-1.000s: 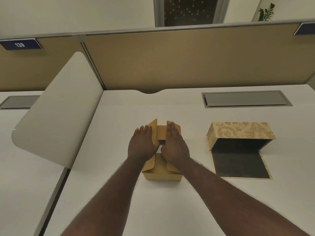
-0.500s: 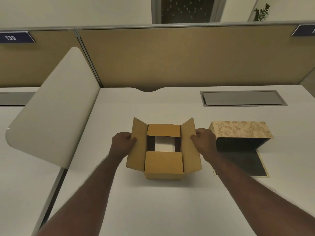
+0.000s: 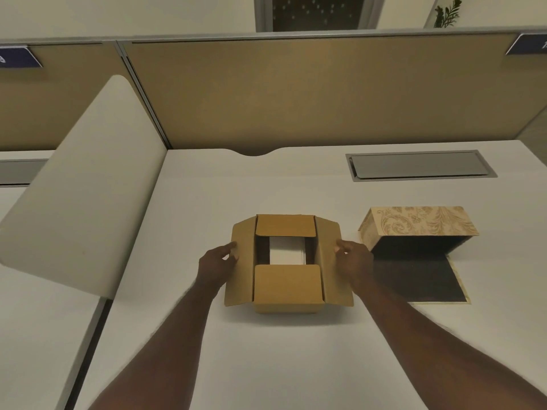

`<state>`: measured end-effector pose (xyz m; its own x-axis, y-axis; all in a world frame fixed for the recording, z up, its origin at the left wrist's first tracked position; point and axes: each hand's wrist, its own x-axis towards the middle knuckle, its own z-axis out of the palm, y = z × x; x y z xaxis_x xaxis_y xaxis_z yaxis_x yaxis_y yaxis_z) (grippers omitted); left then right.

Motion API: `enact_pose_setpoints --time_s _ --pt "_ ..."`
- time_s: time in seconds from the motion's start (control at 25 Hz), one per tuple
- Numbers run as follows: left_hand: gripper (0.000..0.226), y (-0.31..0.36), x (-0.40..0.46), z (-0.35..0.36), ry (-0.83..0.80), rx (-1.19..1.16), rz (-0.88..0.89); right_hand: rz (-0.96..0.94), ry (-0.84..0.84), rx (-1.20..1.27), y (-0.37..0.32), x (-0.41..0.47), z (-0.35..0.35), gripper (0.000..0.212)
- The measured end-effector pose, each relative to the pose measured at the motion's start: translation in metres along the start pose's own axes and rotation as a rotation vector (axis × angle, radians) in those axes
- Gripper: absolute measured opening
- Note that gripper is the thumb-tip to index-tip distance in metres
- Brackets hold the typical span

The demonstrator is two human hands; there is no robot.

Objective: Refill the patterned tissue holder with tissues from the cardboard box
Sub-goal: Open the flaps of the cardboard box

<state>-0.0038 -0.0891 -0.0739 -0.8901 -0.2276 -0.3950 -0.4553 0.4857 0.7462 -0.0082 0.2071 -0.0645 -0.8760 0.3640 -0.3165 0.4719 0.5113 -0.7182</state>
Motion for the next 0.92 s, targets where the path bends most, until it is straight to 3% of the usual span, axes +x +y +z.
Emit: enact_pose_setpoints --time_s 0.16,0.32,0.52,0.56,0.64,0.72,0.8,0.92 --pt "0.044 -0.006 0.001 0.010 -0.075 0.043 -0.016 0.031 -0.071 -0.080 -0.002 0.002 0.010 0.037" --pt "0.043 -0.011 -0.001 0.009 0.003 0.039 0.030 -0.063 -0.107 -0.241 -0.006 -0.005 0.005 0.045" --pt "0.050 0.004 -0.004 -0.003 0.253 0.252 0.224 -0.457 0.206 -0.708 -0.016 -0.031 -0.008 0.044" --pt "0.051 0.012 -0.003 -0.006 0.313 0.340 0.309 -0.567 0.185 -0.743 -0.021 -0.037 -0.008 0.040" --pt "0.052 0.033 0.004 -0.005 0.355 0.535 0.529 -0.705 -0.022 -0.728 -0.032 -0.046 -0.004 0.042" --pt "0.061 0.054 0.013 0.002 0.224 0.708 0.662 -0.745 -0.263 -0.783 -0.035 -0.056 0.005 0.063" --pt "0.073 0.070 0.025 0.012 0.061 0.901 0.678 -0.713 -0.397 -0.872 -0.036 -0.061 0.013 0.078" --pt "0.069 0.081 0.040 0.021 -0.049 1.067 0.694 -0.675 -0.412 -0.852 -0.038 -0.066 0.012 0.071"
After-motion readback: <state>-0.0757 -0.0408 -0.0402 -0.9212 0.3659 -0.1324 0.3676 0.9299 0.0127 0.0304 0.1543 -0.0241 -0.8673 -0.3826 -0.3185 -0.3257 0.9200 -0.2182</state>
